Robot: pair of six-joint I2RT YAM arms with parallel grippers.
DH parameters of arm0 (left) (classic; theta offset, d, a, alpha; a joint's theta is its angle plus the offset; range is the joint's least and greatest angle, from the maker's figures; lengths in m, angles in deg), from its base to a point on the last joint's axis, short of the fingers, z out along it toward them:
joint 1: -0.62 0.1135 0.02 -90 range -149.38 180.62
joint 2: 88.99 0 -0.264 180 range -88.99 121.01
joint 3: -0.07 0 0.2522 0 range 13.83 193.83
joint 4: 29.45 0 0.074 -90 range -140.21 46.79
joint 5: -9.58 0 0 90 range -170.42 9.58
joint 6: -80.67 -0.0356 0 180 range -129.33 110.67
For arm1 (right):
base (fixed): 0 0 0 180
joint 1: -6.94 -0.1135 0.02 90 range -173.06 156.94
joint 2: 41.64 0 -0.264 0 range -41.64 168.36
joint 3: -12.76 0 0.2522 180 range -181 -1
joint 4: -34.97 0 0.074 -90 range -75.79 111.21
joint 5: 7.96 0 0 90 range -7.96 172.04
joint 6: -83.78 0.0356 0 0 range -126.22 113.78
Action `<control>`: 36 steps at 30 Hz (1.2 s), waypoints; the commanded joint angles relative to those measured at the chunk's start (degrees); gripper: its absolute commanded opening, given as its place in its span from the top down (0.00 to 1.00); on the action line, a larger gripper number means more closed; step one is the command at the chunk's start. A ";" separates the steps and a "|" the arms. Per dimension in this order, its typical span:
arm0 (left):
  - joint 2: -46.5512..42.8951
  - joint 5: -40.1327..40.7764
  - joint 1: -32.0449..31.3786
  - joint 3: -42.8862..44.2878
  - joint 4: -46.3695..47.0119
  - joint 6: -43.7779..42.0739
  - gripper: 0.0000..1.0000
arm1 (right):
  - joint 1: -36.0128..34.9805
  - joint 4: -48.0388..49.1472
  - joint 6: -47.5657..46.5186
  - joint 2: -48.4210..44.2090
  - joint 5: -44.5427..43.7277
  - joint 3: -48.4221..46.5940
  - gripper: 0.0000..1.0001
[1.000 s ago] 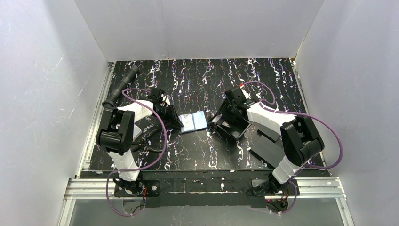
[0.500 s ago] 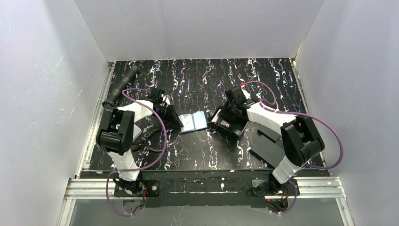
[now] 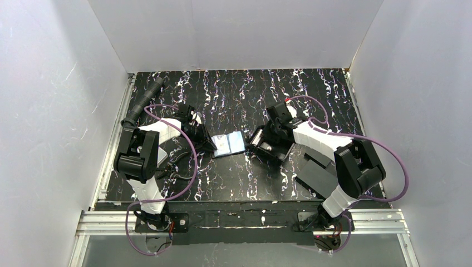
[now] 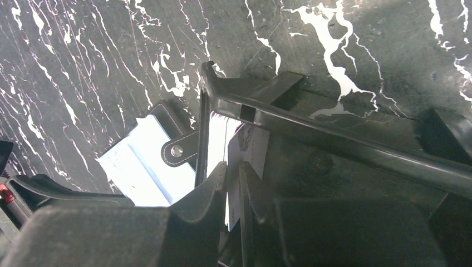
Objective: Put the credit cards into the card holder
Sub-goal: Pick up the credit card from the storage box.
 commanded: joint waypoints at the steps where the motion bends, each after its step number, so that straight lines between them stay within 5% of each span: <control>1: -0.63 1.41 -0.97 -0.49 -1.45 -1.43 0.79 | 0.14 -2.58 -1.04 -2.25 -3.08 -1.27 0.84; 36: -0.89 1.17 -1.25 -0.76 -1.16 -1.39 0.79 | 0.23 -3.18 -5.17 -1.38 0.02 -7.38 0.90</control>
